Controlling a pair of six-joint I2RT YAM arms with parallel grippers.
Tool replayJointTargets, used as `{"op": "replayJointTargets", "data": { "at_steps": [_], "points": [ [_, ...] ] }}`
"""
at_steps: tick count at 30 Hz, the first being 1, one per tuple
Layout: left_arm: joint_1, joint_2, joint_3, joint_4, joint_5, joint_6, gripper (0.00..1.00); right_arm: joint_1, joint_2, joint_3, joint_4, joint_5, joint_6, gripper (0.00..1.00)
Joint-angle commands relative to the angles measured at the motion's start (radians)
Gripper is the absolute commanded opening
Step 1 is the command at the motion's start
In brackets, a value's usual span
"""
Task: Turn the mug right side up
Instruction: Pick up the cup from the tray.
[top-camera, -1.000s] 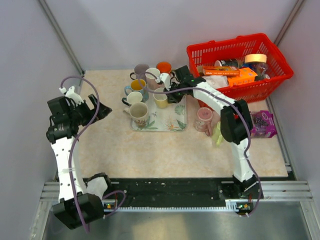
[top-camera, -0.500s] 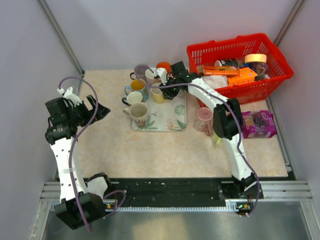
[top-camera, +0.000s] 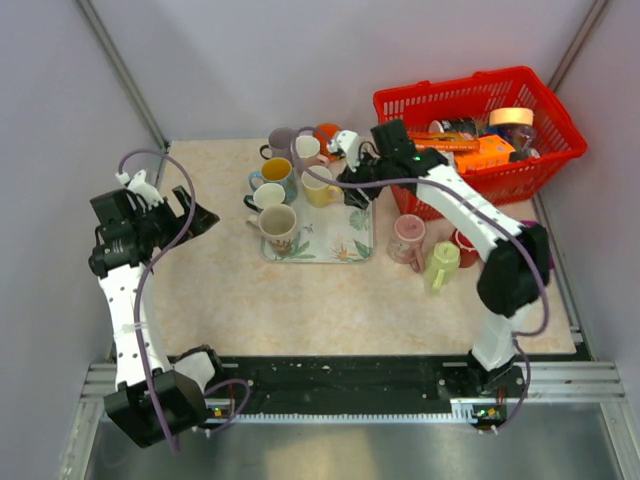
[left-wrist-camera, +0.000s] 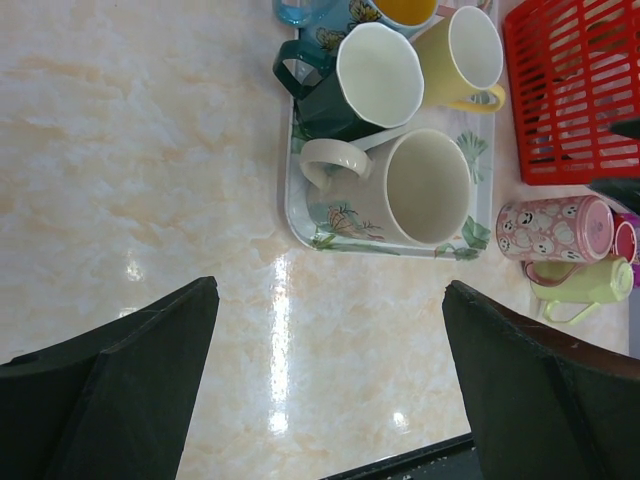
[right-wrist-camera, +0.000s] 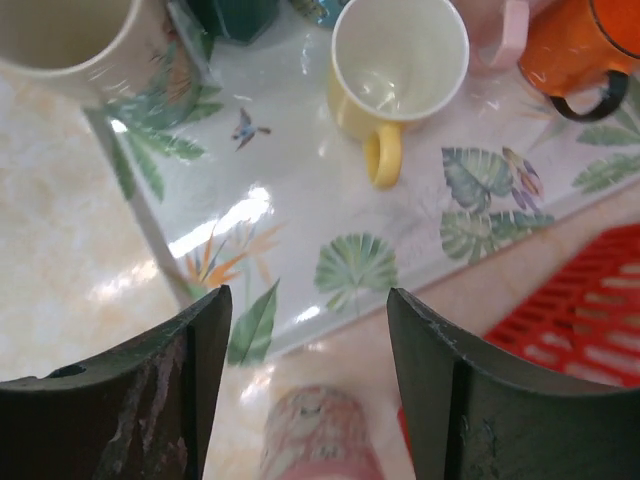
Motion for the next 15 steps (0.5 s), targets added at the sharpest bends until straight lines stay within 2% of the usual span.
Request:
{"op": "replayJointTargets", "data": {
  "at_steps": [1, 6, 10, 15],
  "points": [
    [0.005, 0.021, 0.058, 0.013, 0.004, 0.040, 0.99, 0.010, -0.292, -0.229, 0.010, 0.025, 0.060, 0.67],
    [0.005, 0.050, 0.064, 0.018, 0.015, 0.048, 0.99, 0.004, -0.506, -0.488, 0.024, 0.145, 0.181, 0.67],
    [0.003, 0.028, 0.055, 0.093, 0.038, 0.053, 0.99, 0.003, -0.656, -0.678, 0.054, 0.232, 0.291, 0.64],
    [0.003, 0.046, 0.047, 0.139, 0.049, -0.027, 0.99, 0.001, -0.701, -0.788, 0.088, 0.355, 0.393, 0.65]
  ]
}}
